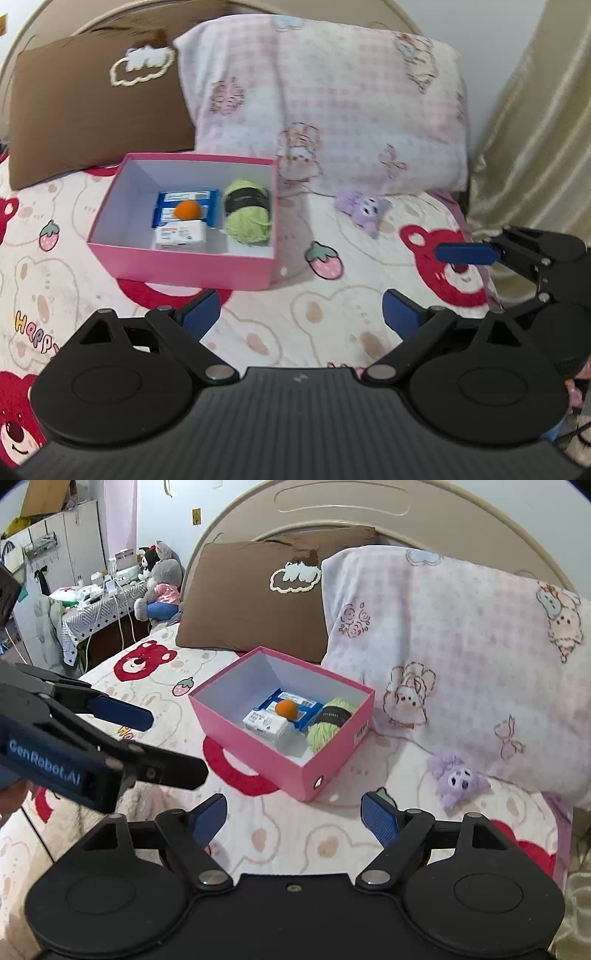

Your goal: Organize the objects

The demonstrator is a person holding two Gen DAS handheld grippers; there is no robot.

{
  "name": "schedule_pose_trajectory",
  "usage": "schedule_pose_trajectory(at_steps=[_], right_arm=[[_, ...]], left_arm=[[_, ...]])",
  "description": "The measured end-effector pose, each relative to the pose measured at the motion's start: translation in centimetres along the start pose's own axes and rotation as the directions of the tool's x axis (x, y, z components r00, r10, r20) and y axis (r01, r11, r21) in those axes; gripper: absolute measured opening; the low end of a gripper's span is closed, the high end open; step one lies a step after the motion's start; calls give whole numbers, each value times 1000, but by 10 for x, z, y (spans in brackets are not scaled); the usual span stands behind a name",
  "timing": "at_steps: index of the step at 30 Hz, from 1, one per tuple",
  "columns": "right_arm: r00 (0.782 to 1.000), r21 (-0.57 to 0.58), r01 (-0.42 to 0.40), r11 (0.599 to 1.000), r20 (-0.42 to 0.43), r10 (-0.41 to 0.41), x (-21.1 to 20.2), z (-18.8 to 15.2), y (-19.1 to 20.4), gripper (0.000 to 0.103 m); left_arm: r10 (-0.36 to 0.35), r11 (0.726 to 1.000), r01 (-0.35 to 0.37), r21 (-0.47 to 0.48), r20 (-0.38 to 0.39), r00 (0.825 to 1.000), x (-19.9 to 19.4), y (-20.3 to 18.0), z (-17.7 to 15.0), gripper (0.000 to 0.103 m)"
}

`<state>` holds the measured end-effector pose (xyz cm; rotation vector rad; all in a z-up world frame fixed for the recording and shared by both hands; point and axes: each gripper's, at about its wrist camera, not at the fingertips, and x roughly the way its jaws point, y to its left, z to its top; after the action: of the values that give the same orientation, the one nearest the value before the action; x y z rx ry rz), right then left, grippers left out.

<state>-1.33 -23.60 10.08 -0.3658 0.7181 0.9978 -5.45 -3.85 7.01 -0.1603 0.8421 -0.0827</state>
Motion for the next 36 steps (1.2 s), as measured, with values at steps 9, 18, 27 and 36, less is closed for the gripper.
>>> schedule_pose_trajectory(at_steps=[9, 18, 27, 36], right_arm=[[999, 7, -13, 1000, 43, 13, -17, -28, -24, 84], [998, 0, 23, 1000, 61, -23, -4, -39, -55, 88], [994, 41, 99, 994, 35, -100, 28, -42, -86, 88], [989, -57, 121, 991, 94, -115, 37, -37, -98, 88]], left_arm=[[-54, 998, 54, 37, 0, 999, 15, -28, -8, 99], [-101, 995, 102, 15, -26, 995, 59, -48, 7, 100], [-144, 989, 142, -40, -41, 989, 113, -57, 16, 100], [-120, 992, 119, -35, -16, 993, 152, -43, 45, 100]])
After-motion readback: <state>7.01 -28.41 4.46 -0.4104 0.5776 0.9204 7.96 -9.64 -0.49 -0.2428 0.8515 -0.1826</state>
